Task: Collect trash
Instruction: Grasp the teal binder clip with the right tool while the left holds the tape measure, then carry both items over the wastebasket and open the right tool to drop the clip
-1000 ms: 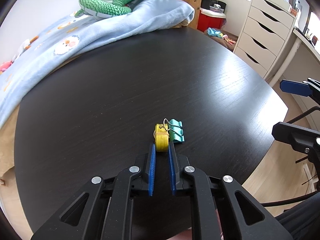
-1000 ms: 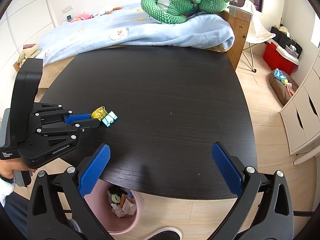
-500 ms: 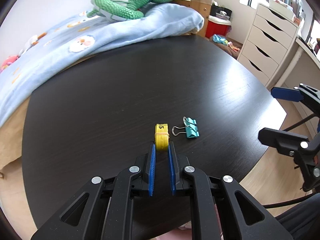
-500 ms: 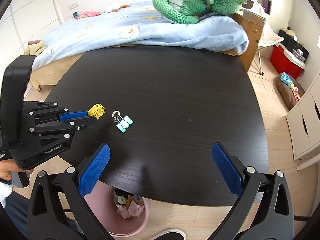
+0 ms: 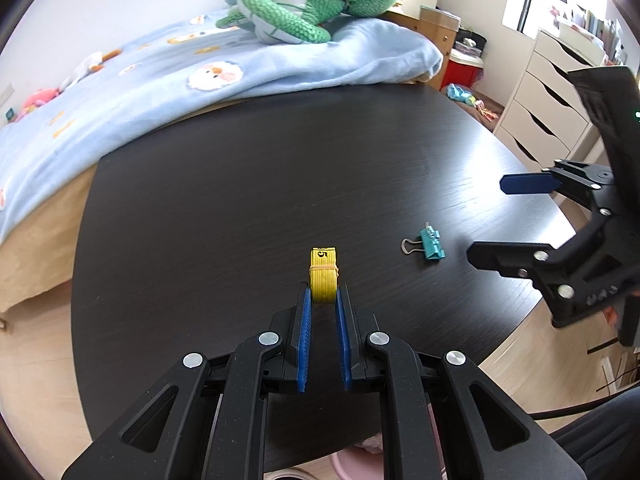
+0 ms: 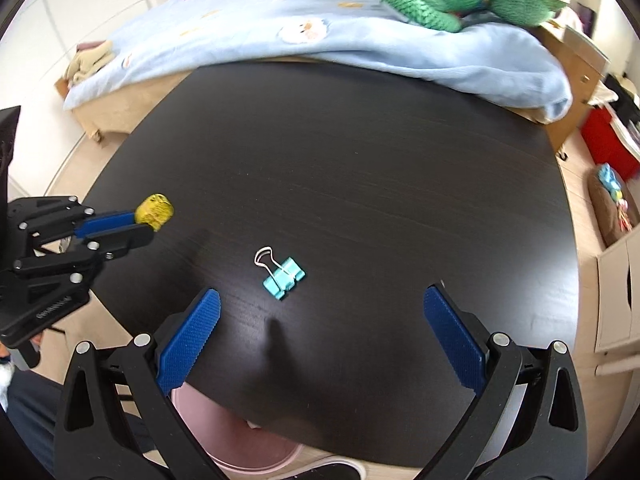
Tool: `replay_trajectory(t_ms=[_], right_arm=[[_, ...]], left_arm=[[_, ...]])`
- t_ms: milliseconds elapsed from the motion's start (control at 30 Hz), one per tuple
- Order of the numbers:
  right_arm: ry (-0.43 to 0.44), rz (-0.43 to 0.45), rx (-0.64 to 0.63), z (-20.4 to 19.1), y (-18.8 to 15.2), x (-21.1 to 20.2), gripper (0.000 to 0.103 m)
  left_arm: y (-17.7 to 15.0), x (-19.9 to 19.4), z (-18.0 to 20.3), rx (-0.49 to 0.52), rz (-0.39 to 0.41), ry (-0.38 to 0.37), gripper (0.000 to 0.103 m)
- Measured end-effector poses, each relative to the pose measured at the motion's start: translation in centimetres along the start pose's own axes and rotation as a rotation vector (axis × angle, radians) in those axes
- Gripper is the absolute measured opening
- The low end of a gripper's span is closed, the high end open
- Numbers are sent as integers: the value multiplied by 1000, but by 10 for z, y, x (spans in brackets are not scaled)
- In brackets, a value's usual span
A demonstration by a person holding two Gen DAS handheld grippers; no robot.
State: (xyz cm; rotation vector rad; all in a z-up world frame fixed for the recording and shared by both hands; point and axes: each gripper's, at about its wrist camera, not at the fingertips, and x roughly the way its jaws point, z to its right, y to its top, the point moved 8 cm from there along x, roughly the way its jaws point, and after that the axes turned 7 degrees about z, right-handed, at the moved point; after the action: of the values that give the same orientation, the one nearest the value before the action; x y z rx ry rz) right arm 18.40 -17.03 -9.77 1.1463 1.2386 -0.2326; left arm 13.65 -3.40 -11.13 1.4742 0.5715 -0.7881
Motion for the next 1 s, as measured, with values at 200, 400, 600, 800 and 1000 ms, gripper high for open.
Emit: replay_trajectory(t_ms=[200, 400, 600, 800, 1000], right_arm=[[23, -16, -123, -12, 2, 17, 96], [31, -39, -228, -26, -4, 33, 71], [47, -21, -264, -32, -3, 39, 53], [84, -19, -247, -33, -6, 36, 31], [75, -23, -233, -32, -8, 34, 28]], left_arm=[[-1, -2, -5, -6, 1, -8, 12], [0, -2, -5, -6, 4, -12, 12], [-1, -3, -4, -8, 3, -17, 12], [-1, -3, -4, -12, 1, -20, 12], [-2, -3, -2, -9, -1, -26, 12]])
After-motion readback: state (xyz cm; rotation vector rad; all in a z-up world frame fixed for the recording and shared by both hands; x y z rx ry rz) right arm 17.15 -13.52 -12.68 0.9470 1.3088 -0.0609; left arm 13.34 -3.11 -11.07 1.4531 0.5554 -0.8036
